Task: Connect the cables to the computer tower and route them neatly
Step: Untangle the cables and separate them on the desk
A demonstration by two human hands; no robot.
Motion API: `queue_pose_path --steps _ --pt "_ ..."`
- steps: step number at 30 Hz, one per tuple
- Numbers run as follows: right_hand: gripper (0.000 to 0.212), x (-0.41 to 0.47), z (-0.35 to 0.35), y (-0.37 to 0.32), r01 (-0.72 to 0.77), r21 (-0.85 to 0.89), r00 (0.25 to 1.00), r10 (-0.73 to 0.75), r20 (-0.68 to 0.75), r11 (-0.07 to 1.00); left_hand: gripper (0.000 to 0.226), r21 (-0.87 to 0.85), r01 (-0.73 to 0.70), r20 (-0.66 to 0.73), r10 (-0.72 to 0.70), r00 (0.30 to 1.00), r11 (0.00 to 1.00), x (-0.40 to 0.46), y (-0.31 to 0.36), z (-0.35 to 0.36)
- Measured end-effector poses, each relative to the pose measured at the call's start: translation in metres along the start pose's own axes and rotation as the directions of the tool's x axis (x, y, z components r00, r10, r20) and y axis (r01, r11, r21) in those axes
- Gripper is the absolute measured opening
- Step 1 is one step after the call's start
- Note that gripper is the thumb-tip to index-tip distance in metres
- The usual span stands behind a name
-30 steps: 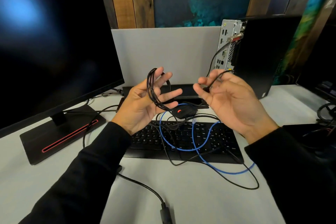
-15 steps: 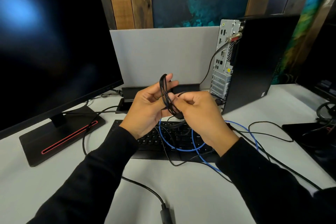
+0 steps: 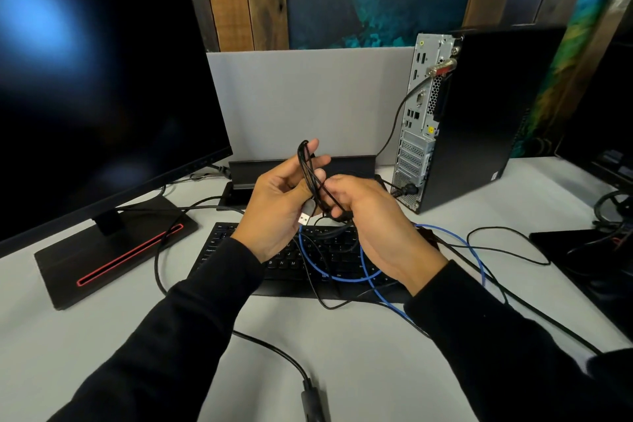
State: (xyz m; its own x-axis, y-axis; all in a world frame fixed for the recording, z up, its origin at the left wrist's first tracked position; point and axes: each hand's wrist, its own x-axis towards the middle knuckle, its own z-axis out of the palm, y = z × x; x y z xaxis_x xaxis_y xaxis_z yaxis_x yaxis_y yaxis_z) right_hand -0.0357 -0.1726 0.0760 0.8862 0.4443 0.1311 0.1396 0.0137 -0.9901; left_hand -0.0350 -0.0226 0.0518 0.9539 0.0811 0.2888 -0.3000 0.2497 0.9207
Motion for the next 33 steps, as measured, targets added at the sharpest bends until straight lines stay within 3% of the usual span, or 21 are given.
queue_pose_path --steps 3,5,8,13,15,19,22,24,27,29,33 --pt "0.028 -0.002 0.003 0.009 0.045 -0.293 0.998 -0.032 0.047 0.955 0.056 -0.02 -0.006 -0.011 0.006 1.0 1.0 -0.001 -0.003 0.003" --pt "0.026 -0.002 0.011 0.02 0.119 -0.489 0.981 -0.179 -0.077 0.864 0.053 0.024 -0.045 -0.029 0.045 0.999 0.999 -0.003 -0.004 0.01" --pt "0.018 -0.005 0.017 0.03 0.239 -0.647 0.839 -0.489 -0.237 0.724 0.052 0.066 -0.11 -0.085 0.116 0.99 0.992 -0.005 -0.006 0.019" --pt "0.037 -0.012 0.008 0.04 0.316 -0.894 0.639 -0.767 -0.048 0.319 0.052 0.027 -0.102 -0.199 0.105 0.974 0.994 -0.001 -0.005 0.013" --pt "0.038 -0.015 0.009 0.04 0.384 -0.88 0.62 -0.784 0.022 0.279 0.051 -0.043 -0.073 -0.204 0.063 0.977 0.996 0.0 -0.007 0.007" --pt "0.032 -0.012 0.014 0.04 0.558 -0.769 0.614 -0.779 0.129 0.312 0.058 -0.031 -0.054 -0.117 0.05 0.992 0.998 -0.004 -0.015 0.007" --pt "0.018 -0.013 0.004 0.026 0.611 -0.634 0.615 -0.788 0.003 0.474 0.063 -0.013 -0.016 -0.095 0.015 0.995 1.0 -0.004 -0.015 0.009" --pt "0.016 -0.015 -0.004 0.007 0.622 -0.49 0.675 -0.735 -0.06 0.611 0.051 0.007 0.013 -0.053 -0.012 0.998 1.0 -0.003 -0.018 0.006" --pt "0.011 -0.015 -0.01 -0.03 0.592 -0.118 0.799 -0.6 -0.048 0.797 0.044 0.101 0.12 0.01 -0.122 0.993 0.988 -0.002 -0.031 0.002" --pt "0.008 -0.009 -0.015 -0.053 0.585 0.048 0.811 -0.583 -0.054 0.81 0.049 0.096 0.196 0.053 -0.202 0.978 0.976 -0.003 -0.036 0.003" --pt "0.008 0.02 -0.04 -0.077 0.581 0.123 0.807 -0.549 -0.219 0.805 0.043 0.101 0.189 0.142 -0.202 0.969 0.977 -0.007 -0.027 0.006"
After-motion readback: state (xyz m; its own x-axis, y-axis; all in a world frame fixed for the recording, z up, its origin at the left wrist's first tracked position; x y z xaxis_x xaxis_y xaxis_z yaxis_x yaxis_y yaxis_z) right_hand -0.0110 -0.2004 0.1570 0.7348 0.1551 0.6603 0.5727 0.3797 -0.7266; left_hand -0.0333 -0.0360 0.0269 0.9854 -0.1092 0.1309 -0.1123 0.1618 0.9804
